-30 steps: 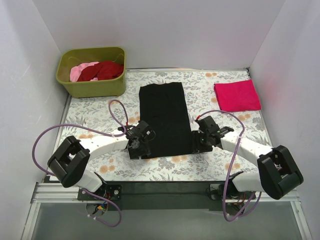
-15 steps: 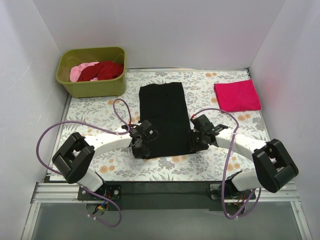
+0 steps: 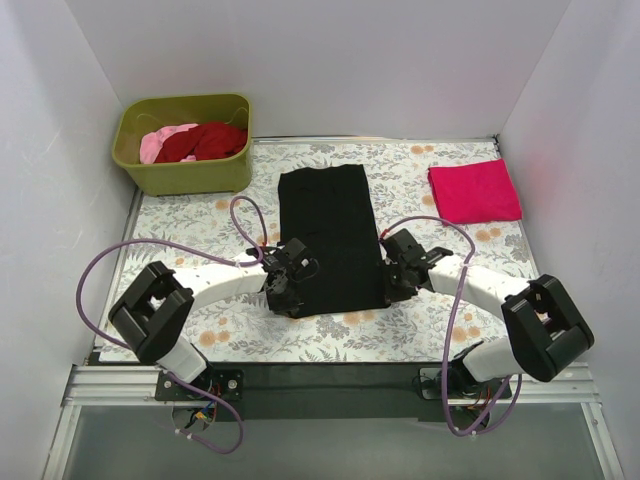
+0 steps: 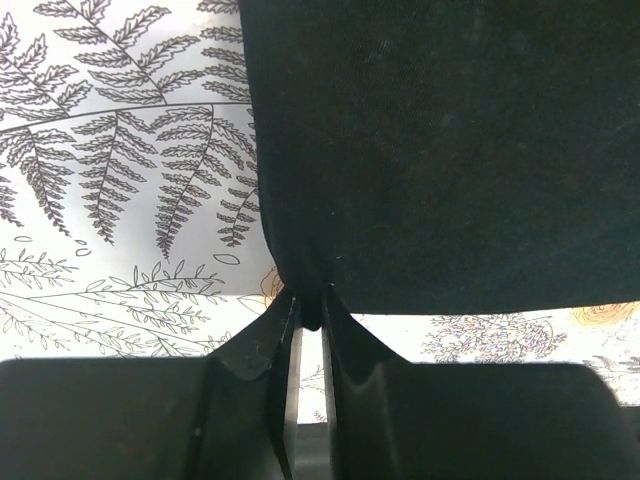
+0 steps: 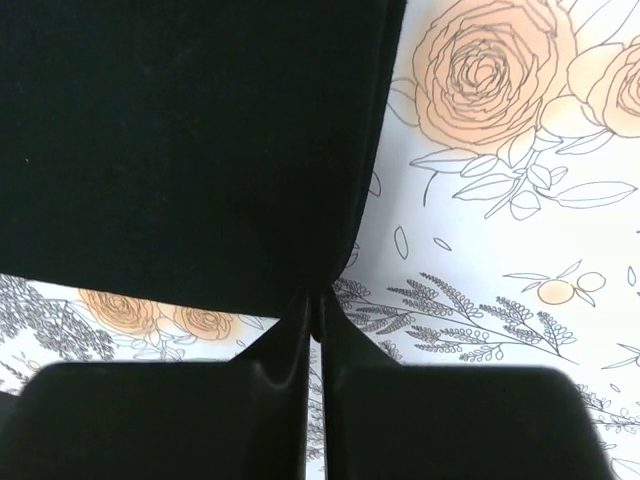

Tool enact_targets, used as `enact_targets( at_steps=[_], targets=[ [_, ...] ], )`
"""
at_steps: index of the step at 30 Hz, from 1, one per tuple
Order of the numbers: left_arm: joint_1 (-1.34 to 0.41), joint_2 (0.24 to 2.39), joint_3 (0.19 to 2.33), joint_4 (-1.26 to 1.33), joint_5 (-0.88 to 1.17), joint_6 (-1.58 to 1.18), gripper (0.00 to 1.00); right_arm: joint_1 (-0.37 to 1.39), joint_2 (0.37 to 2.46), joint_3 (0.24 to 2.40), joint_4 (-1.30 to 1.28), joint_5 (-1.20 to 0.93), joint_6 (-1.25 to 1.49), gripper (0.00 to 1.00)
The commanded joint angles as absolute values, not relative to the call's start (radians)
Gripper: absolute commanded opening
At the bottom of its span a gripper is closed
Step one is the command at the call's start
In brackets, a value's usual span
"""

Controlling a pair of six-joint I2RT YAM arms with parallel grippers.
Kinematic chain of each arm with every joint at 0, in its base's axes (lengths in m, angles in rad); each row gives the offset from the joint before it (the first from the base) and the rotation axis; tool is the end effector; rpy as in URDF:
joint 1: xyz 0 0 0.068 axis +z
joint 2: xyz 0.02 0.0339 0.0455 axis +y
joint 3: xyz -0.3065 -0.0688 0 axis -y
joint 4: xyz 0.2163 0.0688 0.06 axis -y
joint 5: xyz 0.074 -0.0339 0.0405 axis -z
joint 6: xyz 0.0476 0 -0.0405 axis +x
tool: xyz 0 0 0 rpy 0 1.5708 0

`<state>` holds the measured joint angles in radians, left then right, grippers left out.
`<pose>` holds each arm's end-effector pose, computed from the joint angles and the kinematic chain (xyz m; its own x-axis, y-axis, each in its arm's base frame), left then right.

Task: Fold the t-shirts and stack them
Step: Fold the tshirt

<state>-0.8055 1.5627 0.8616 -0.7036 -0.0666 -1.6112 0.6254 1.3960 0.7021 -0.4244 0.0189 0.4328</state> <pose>0.1696 -0.1720 0.2065 -0.6838 -0.7273 -0.0589 -0.7114 0.6824 -0.1678 0.1825 0.1307 0.2138 -0.9046 -0.1360 -0.4040 -0.2195 0.9611 0.1679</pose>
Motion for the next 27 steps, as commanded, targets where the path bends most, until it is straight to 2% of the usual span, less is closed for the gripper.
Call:
enact_targets(
  at_steps=[1, 7, 11, 15, 18, 19, 27],
  targets=[
    [-0.819, 1.568, 0.812, -0.747, -0.035, -1.577, 0.00, 0.637, 1.379, 0.661, -0.580, 0.008, 0.388, 0.01],
    [-0.871, 1.340, 0.649, -0.799, 0.150, -1.571, 0.00, 0.650, 1.201, 0.534, -0.652, -0.187, 0.408, 0.01],
    [-1.009, 1.198, 0.569, -0.805, 0.265, -1.682, 0.00, 0.681, 1.060, 0.468, -0.731, -0.253, 0.437, 0.01],
    [-1.097, 1.109, 0.575, -0.834, 0.304, -1.749, 0.00, 0.699, 0.950, 0.517, -0.834, -0.290, 0.462, 0.01],
    [-1.100, 1.060, 0.649, -0.894, 0.241, -1.794, 0.00, 0.699, 0.913, 0.610, -0.926, -0.250, 0.459, 0.01],
    [-1.100, 1.040, 0.708, -0.916, 0.144, -1.816, 0.00, 0.699, 0.914, 0.682, -0.943, -0.232, 0.457, 0.01],
    [-1.063, 1.101, 0.969, -1.051, -0.254, -1.859, 0.00, 0.693, 1.103, 1.084, -1.003, -0.060, 0.364, 0.01]
  ],
)
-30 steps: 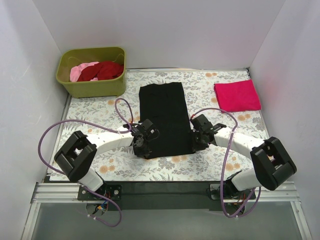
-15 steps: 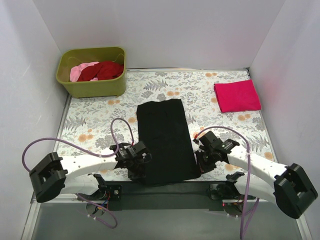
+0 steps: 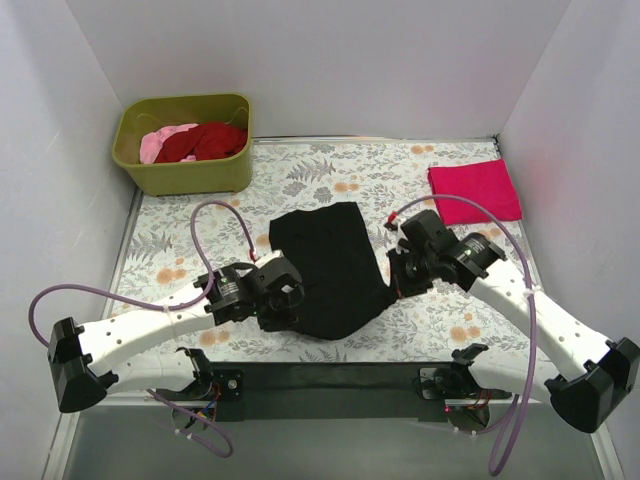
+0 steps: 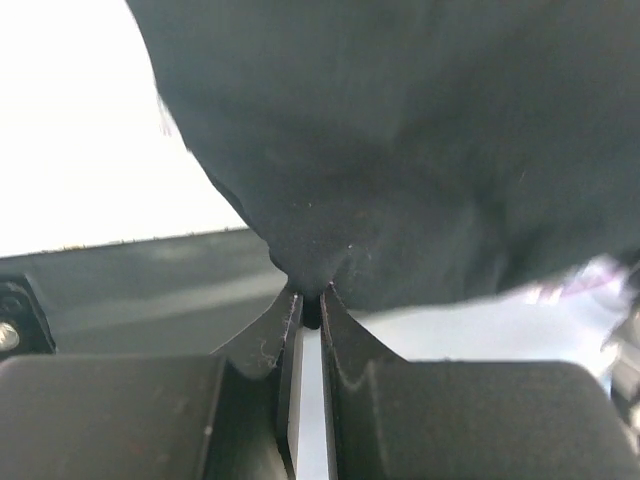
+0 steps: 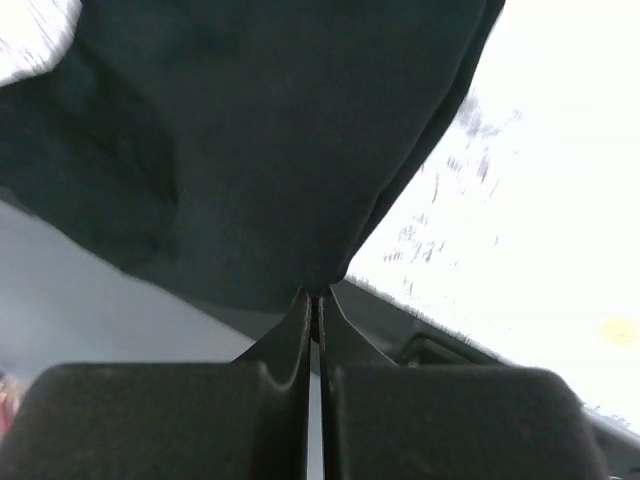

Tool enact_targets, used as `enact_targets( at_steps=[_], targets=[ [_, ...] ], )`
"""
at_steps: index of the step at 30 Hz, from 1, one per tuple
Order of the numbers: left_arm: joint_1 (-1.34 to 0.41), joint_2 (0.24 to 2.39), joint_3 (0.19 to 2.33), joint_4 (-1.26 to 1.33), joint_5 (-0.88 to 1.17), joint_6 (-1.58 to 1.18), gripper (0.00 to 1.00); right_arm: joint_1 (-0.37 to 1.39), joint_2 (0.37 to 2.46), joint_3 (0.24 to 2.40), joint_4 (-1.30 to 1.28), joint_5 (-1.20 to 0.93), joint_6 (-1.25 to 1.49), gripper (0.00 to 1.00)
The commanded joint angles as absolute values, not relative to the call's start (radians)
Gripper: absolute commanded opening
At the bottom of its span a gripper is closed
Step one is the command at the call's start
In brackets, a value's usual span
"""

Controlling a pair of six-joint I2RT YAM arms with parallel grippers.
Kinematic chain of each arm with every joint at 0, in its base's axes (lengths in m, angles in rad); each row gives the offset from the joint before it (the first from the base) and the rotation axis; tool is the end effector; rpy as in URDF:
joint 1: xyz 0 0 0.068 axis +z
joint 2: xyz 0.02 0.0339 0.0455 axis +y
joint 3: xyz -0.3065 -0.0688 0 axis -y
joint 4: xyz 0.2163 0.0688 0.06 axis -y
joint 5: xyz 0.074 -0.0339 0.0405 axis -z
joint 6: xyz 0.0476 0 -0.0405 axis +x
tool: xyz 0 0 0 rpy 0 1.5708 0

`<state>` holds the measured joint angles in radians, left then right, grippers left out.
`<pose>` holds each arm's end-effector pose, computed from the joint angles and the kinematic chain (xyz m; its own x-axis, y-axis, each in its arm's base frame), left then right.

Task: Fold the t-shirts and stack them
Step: Fold the tshirt

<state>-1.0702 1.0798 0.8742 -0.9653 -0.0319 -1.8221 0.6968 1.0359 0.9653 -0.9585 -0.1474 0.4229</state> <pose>0.0718 -0.1281 0.2864 -0.7336 -0.6761 0.0684 -0.6448 0.6607 -0.3844 0.1076 0.0992 0.3180 -0.8836 -0.2101 -0.4185 -0.3622 0.8731 0.3264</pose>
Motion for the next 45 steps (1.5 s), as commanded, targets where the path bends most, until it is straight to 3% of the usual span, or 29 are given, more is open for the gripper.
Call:
enact_targets(
  at_steps=[1, 6, 16, 37, 45],
  targets=[
    [-1.055, 1.111, 0.989, -1.057, -0.293, -1.859, 0.00, 0.689, 1.127, 1.118, -1.006, -0.049, 0.350, 0.01],
    [-0.983, 1.132, 1.078, -1.011, -0.411, -1.792, 0.00, 0.650, 1.281, 1.337, -1.003, -0.034, 0.279, 0.01],
    [-0.738, 1.204, 1.115, -0.793, -0.328, -1.523, 0.00, 0.560, 1.498, 1.584, -0.999, -0.083, 0.181, 0.01],
    [-0.497, 1.488, 1.040, -0.445, -0.273, -1.407, 0.00, 0.443, 1.965, 1.920, -0.934, -0.196, 0.071, 0.01],
    [-0.442, 1.617, 0.973, -0.322, -0.270, -1.436, 0.00, 0.434, 2.086, 1.876, -0.793, -0.207, 0.066, 0.01]
  ],
)
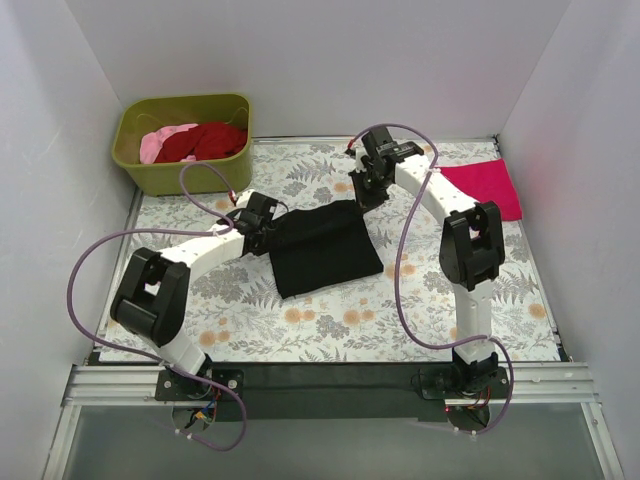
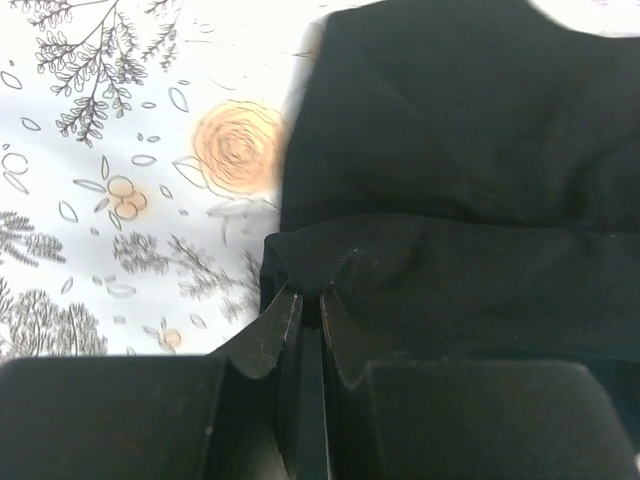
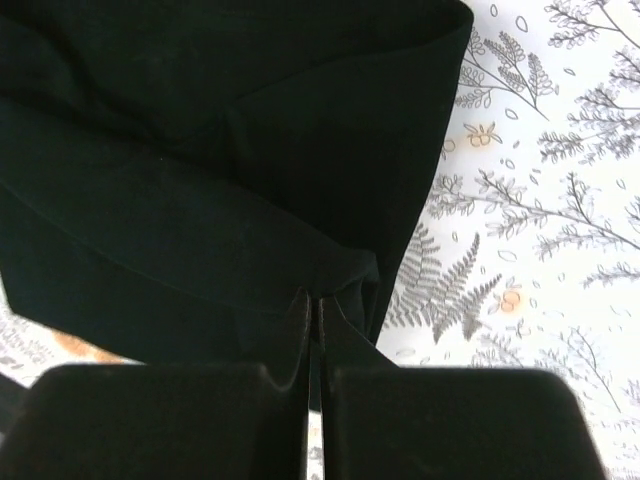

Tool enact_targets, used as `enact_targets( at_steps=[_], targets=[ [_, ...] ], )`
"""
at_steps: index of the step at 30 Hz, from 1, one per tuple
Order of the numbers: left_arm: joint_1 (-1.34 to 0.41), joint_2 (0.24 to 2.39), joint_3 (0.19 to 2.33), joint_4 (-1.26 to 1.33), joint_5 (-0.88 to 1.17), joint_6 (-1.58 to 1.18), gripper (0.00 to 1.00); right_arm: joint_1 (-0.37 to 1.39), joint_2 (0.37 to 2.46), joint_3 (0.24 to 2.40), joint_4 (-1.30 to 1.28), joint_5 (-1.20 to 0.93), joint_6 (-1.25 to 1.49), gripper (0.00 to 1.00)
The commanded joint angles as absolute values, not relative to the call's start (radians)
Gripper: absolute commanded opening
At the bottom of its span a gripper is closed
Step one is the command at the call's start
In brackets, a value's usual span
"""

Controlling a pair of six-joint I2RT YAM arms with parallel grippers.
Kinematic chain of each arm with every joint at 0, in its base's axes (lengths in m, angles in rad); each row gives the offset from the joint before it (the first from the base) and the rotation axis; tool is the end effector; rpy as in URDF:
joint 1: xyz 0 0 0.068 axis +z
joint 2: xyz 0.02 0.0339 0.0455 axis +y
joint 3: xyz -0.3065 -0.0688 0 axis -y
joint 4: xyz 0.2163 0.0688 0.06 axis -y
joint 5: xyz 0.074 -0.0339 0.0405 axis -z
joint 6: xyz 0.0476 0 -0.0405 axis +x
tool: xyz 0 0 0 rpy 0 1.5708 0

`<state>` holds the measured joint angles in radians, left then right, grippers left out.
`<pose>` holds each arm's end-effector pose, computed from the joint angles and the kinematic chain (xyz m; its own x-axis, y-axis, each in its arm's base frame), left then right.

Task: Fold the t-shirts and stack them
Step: Fold the tshirt

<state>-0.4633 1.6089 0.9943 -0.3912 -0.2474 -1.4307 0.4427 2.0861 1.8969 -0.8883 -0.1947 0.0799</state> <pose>0.2801 -0.1269 0.2426 -0.4184 -0.8642 -0.2796 -0.7040 0.5030 -0.5013 0.4044 0.2019 0.2921 -0.8335 -0.3085 -0.4584 -0.4379 0.8747 0.2077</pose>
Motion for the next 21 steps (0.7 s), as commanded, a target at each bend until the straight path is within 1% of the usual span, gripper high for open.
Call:
enact_targets(
  at_steps=[1, 4, 8, 14, 21],
  targets=[
    [-0.437, 1.626, 0.965, -0.293, -0.270, -1.433, 0.00, 0.434, 2.088, 1.856, -0.731, -0.207, 0.071, 0.01],
    [-0.431, 1.655, 0.956, -0.256, -0.262, -1.431, 0.00, 0.434, 2.085, 1.770, -0.631, -0.199, 0.083, 0.01],
    [-0.431, 1.667, 0.959, -0.230, -0.267, -1.417, 0.00, 0.425, 2.062, 1.683, -0.566, -0.184, 0.100, 0.01],
    [-0.433, 1.582, 0.960, -0.219, -0.258, -1.405, 0.00, 0.414, 1.999, 1.621, -0.526, -0.173, 0.106, 0.01],
    [-0.433, 1.585, 0.950, -0.180, -0.233, -1.370, 0.00, 0.400, 1.993, 1.583, -0.465, -0.181, 0.123, 0.02]
  ],
)
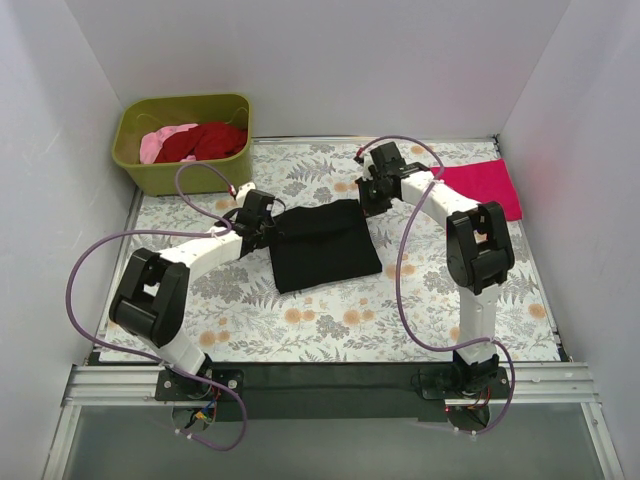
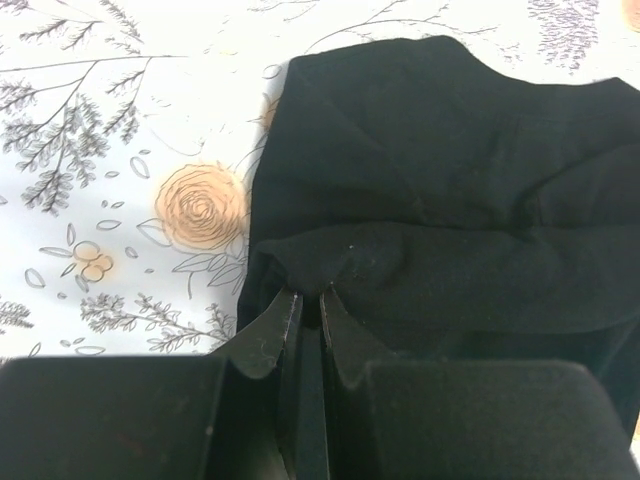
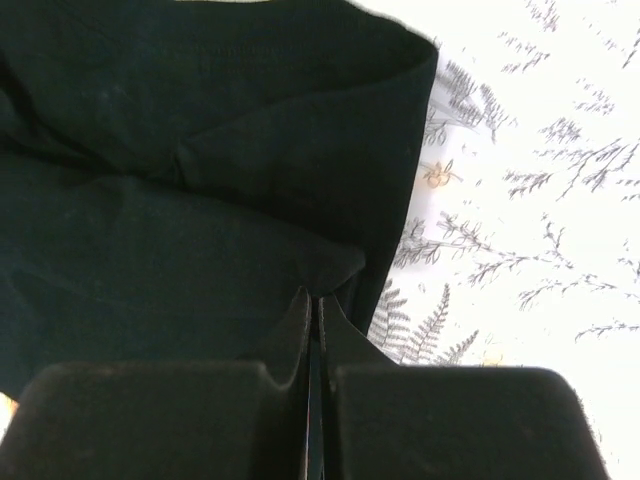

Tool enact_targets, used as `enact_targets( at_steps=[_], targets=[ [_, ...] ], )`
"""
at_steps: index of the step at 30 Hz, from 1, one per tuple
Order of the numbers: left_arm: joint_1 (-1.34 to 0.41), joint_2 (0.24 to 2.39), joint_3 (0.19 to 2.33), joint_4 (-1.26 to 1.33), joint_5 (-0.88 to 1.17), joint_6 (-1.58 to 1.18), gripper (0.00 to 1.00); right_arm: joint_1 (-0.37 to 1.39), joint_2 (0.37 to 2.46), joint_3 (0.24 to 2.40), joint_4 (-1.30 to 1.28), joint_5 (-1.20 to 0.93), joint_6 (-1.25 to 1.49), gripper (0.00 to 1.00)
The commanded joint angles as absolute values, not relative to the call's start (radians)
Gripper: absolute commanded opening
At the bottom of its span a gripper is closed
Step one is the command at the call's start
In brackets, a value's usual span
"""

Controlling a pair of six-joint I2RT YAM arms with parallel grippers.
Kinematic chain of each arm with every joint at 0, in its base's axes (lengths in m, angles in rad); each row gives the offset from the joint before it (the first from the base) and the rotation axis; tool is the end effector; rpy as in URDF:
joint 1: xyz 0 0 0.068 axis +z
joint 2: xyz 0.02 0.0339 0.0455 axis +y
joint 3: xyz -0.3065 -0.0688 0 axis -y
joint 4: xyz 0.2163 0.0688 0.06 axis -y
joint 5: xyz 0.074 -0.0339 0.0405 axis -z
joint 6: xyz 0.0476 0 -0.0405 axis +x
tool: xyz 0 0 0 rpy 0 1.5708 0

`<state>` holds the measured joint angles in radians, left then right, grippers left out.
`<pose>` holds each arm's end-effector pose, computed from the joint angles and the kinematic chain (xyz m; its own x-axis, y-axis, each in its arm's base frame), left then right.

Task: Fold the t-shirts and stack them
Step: Fold the tshirt

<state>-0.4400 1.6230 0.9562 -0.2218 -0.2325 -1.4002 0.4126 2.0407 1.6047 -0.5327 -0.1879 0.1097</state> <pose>0.2932 -0.1259 0.2396 -0.3982 -0.8725 -0.2833 -0.6440 0.4858 -0.5910 0.4074 0.1880 0.2503 -0.8042 -0.2346 -0.5461 -0.4052 0.8886 0.2150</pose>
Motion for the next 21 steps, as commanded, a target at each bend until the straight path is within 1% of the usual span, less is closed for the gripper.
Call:
enact_targets(
  at_steps=[1, 6, 11, 21],
  targets=[
    [-0.433, 1.582, 0.942, -0.163, -0.232, -1.365, 0.00, 0.400, 1.982, 1.575, -0.454, -0.179, 0.124, 0.02],
    [-0.433, 1.533, 0.919, -0.118, -0.222, -1.351, 0.00, 0.397, 1.915, 1.520, -0.414, -0.173, 0.135, 0.02],
    [-0.433, 1.519, 0.911, -0.048, -0.199, -1.313, 0.00, 0.387, 1.894, 1.505, -0.399, -0.167, 0.147, 0.02],
    [-0.430, 1.680, 0.917, -0.041, -0.242, -1.358, 0.00, 0.367, 1.990, 1.488, -0.373, -0.176, 0.143, 0.04]
  ],
)
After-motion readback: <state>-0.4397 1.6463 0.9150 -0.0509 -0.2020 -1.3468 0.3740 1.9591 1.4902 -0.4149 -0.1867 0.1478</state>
